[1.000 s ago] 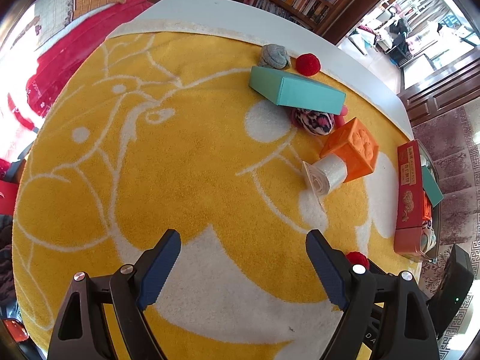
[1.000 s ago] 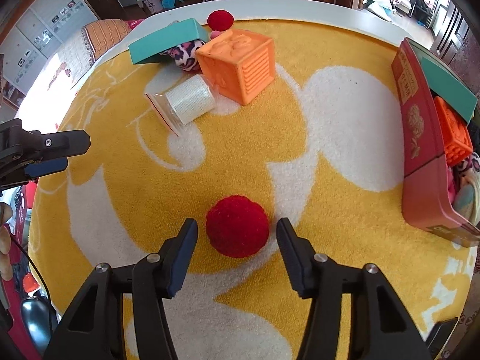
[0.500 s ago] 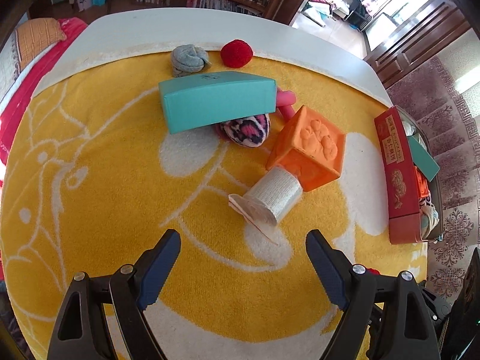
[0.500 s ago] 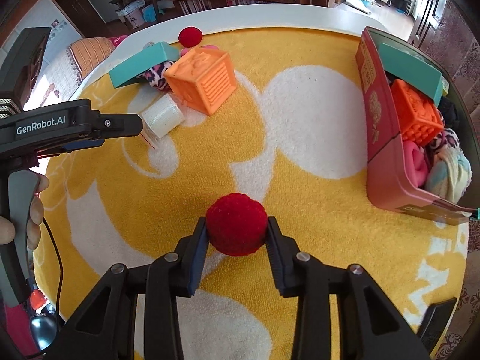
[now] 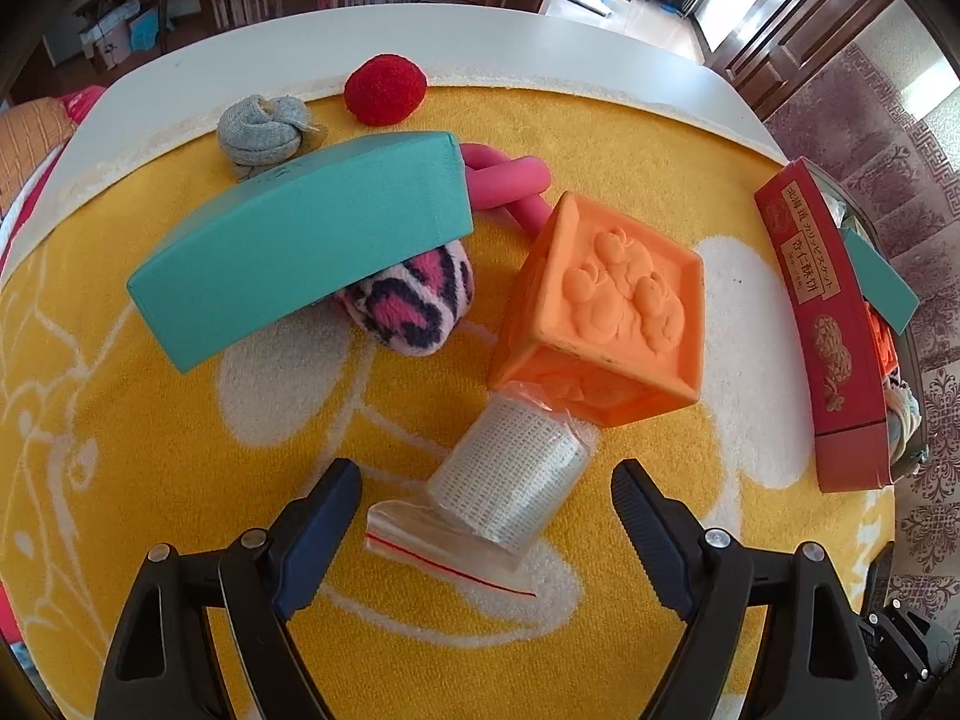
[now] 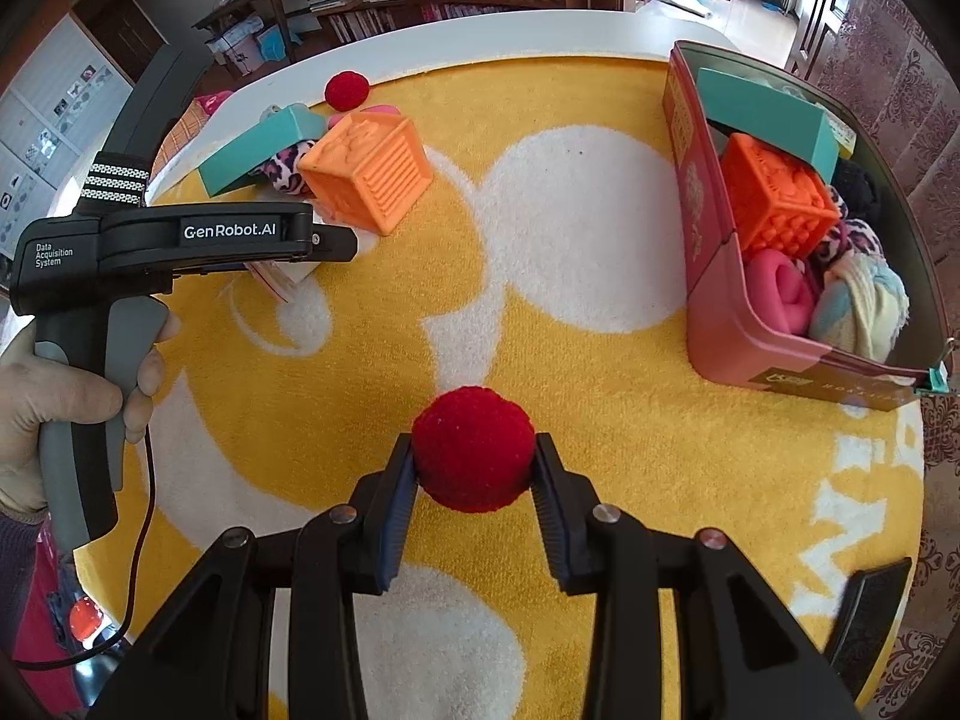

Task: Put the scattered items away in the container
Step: 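Grasp the red pompom ball with the right tool while the left tool grasps the bagged tape roll, then carry the red ball and bagged tape roll into the red tin and open both tools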

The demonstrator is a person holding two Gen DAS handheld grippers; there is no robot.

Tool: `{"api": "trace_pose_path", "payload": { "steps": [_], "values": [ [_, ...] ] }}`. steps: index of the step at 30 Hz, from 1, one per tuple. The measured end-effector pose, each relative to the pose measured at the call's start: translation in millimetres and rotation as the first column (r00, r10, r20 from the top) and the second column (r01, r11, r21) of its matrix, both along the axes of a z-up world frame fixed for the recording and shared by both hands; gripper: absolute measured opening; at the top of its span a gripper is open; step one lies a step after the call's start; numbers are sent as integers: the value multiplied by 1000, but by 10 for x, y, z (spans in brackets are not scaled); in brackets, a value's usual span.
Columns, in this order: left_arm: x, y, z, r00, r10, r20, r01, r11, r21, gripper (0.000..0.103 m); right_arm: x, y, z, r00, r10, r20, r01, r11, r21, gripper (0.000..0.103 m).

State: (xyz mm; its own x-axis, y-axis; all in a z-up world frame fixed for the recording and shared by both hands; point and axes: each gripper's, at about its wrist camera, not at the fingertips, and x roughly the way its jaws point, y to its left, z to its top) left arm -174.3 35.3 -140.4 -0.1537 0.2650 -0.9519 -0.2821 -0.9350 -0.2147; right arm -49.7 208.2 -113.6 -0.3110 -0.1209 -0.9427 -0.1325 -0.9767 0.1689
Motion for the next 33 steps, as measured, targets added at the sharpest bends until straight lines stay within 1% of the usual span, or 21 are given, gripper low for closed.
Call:
{"api": "trace_pose_path", "payload": {
  "steps": [1,2,3,4,5,6,7,12,19,26,27,33],
  "values": [
    [0,10,6,1000,-3,-9,3,1000,-3,87,14,8,3,1000,-1,0,1,1000,1,41],
    [4,18,12,1000,-7,-17,7,1000,-2,83,19,13,3,1000,-2,1,2,1000,2,41],
    [8,27,13,1000,-12,-19,12,1000,-5,68,21,16,5,1000,-2,1,2,1000,2,41],
    [17,35,24,999,-16,-30,15,1000,-22,63,28,20,10,1000,-2,0,2,1000,2,41],
    [26,36,35,999,-19,-33,18,1000,-20,60,30,23,17,1000,-1,-2,1,1000,2,41],
    [34,31,42,999,-20,-31,20,1000,-10,50,32,22,24,1000,2,-5,-2,1000,1,41],
    [44,25,49,999,-18,-31,18,1000,-10,49,34,24,36,1000,5,-9,-5,1000,1,41],
    [117,-58,119,999,22,-41,-22,1000,-3,48,32,52,104,999,21,-32,-21,1000,-5,41],
    [266,-76,315,996,62,-64,-61,998,9,48,61,157,175,998,36,-56,-37,999,-19,41],
    [487,128,548,994,67,-81,-64,997,40,48,135,335,285,995,38,-93,-41,999,-26,41],
    [511,189,523,994,65,-84,-61,997,46,48,145,375,309,994,35,-100,-38,999,-26,41],
    [625,582,675,993,44,-110,-37,997,70,48,190,709,464,990,-2,-144,-1,1000,-16,41]
  ]
}}
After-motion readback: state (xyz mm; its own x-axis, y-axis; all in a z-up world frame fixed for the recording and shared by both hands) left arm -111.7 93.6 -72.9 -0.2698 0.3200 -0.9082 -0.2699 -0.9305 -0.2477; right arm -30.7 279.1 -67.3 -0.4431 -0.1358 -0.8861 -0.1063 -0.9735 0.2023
